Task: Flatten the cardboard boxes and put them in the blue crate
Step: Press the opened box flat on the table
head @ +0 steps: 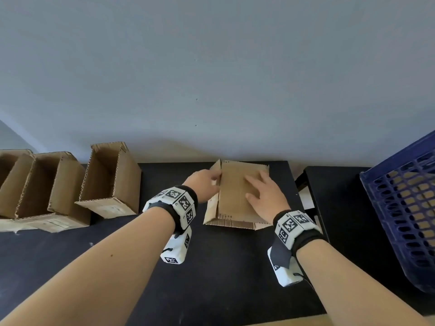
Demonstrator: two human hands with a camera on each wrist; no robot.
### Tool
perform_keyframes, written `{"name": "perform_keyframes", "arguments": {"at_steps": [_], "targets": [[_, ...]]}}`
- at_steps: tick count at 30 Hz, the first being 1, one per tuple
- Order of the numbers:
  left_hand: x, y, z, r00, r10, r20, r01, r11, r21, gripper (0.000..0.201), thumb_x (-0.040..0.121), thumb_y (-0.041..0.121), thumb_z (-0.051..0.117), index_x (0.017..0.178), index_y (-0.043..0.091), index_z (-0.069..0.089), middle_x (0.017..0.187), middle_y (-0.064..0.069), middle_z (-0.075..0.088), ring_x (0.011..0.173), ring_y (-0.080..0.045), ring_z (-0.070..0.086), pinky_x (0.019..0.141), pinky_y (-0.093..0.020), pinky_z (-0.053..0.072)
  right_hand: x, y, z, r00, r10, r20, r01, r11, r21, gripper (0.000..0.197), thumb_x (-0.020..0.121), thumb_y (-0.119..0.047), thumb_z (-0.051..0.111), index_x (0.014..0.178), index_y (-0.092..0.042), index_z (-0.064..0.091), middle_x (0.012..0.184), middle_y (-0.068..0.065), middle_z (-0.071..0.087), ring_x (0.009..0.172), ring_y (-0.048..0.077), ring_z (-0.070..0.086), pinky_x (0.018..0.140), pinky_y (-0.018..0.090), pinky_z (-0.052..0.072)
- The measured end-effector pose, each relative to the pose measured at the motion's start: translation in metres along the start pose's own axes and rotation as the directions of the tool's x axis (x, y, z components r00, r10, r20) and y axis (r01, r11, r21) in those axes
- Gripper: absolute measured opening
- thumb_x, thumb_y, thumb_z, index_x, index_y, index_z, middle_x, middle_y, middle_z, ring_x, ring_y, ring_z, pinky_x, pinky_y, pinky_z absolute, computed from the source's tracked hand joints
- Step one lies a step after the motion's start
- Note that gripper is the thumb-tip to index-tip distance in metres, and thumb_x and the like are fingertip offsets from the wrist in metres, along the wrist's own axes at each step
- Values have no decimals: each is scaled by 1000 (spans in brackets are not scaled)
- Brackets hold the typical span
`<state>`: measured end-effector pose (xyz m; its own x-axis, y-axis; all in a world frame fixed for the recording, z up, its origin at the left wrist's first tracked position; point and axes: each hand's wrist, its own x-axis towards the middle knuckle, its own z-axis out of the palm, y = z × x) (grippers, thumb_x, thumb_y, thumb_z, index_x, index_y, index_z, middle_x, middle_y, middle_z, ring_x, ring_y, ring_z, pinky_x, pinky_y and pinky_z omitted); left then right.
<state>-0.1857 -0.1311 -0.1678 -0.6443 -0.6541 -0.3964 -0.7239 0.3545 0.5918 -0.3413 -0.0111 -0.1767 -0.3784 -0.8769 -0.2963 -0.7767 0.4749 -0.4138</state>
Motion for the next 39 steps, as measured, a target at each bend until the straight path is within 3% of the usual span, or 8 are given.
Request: {"name": "perform_keyframes", "arguments": {"at_steps": [5, 10, 19, 22, 27, 32, 35, 39], "targets": [[23, 13, 42, 969, -3, 248, -64, 962, 265, 55, 92, 16, 49, 145, 26, 38, 148, -3, 29, 125, -25, 47, 104, -36, 41, -5, 35, 2, 969, 135, 208, -89, 972, -216, 52, 98, -38, 41, 148, -35, 25, 160, -1, 7, 147, 25, 3, 118, 47, 14], [50, 10, 59, 965, -122, 233, 44, 948, 316, 56, 86, 3, 46, 139, 21, 43, 142, 3, 35, 112, -24, 55, 94, -34, 48, -4, 47, 12, 952, 146, 271, -97, 978, -184, 49, 99, -32, 39, 147, -35, 28, 160, -2, 5, 147, 21, 9, 116, 44, 18], [49, 5, 58, 965, -116, 236, 49, 961, 271, 53, 88, 7, 46, 138, 26, 47, 145, 5, 31, 119, -21, 51, 101, -35, 44, -5, 52, 14, 939, 150, 310, -126, 987, -98, 65, 93, -6, 41, 147, -39, 26, 160, -8, 0, 148, 18, -1, 117, 44, 23], [41, 6, 48, 982, -70, 175, 41, 986, 164, 46, 89, 12, 51, 133, 28, 53, 143, 2, 39, 118, -19, 53, 99, -30, 43, -7, 57, 12, 969, 114, 219, -132, 989, 67, 57, 93, -7, 43, 142, -35, 39, 159, -6, 15, 146, 17, 13, 114, 37, 29], [31, 1, 34, 967, -213, -141, 195, 972, -131, 49, 86, 15, 62, 133, 17, 51, 126, -8, 56, 107, -22, 57, 86, -29, 47, -17, 74, -2, 964, 255, -76, -214, 912, 351, 46, 91, -7, 49, 134, -24, 51, 139, 0, 50, 127, 20, 48, 104, 31, 38], [31, 10, 40, 927, -371, -57, 350, 909, -227, 49, 89, 27, 62, 130, 5, 48, 111, -9, 59, 94, -24, 58, 86, -37, 52, -9, 85, -11, 929, 367, 44, -348, 827, 441, 46, 93, -19, 52, 138, -18, 44, 128, 3, 59, 121, 22, 52, 103, 34, 40], [29, 13, 48, 901, -428, -72, 396, 878, -269, 49, 89, 29, 62, 130, 6, 47, 117, -10, 59, 92, -23, 55, 88, -38, 52, -1, 88, -3, 919, 376, 118, -377, 755, 537, 51, 89, -30, 58, 136, -16, 47, 130, 5, 57, 115, 24, 57, 101, 43, 46], [27, 16, 56, 867, -496, -42, 446, 812, -376, 54, 88, 34, 63, 131, 7, 46, 99, -5, 56, 95, -23, 56, 88, -39, 53, 5, 94, 8, 920, 336, 204, -380, 627, 680, 35, 83, -24, 70, 115, -15, 62, 118, 5, 65, 106, 25, 62, 95, 46, 50]]}}
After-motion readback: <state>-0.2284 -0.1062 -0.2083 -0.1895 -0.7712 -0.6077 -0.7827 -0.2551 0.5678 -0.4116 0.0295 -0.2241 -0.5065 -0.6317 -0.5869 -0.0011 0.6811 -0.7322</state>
